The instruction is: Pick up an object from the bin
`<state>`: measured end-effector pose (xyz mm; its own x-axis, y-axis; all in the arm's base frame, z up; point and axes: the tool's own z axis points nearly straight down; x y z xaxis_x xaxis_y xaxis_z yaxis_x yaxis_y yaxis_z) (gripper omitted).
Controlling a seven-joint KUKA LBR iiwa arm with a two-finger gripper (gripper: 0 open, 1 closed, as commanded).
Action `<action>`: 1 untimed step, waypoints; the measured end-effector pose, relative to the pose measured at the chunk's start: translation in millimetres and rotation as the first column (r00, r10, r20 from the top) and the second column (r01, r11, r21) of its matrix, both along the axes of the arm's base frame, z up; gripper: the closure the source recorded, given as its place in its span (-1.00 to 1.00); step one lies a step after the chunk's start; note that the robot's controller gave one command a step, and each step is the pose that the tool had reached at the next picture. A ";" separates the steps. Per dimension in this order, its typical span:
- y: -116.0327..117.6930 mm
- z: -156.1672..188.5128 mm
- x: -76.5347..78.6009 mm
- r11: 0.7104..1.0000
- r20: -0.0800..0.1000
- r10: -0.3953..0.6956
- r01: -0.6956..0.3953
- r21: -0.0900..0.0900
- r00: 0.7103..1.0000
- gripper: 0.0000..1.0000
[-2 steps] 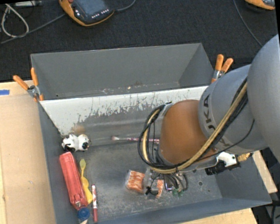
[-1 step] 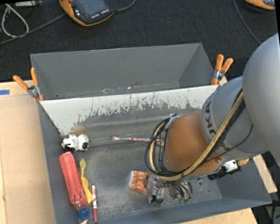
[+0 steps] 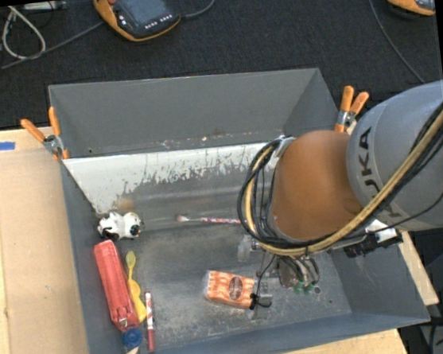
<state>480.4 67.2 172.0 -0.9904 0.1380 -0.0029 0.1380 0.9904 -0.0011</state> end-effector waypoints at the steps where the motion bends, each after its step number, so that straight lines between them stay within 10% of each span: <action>1: 0.2 -0.3 -0.2 1.000 -0.001 0.001 -0.001 0.000 1.000 -1.00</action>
Offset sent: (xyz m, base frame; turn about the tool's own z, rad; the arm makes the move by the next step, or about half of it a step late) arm 0.0051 -0.0070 -0.1020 0.2086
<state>480.2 67.4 171.7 -0.9906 0.1371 -0.0022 0.1371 0.9906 -0.0012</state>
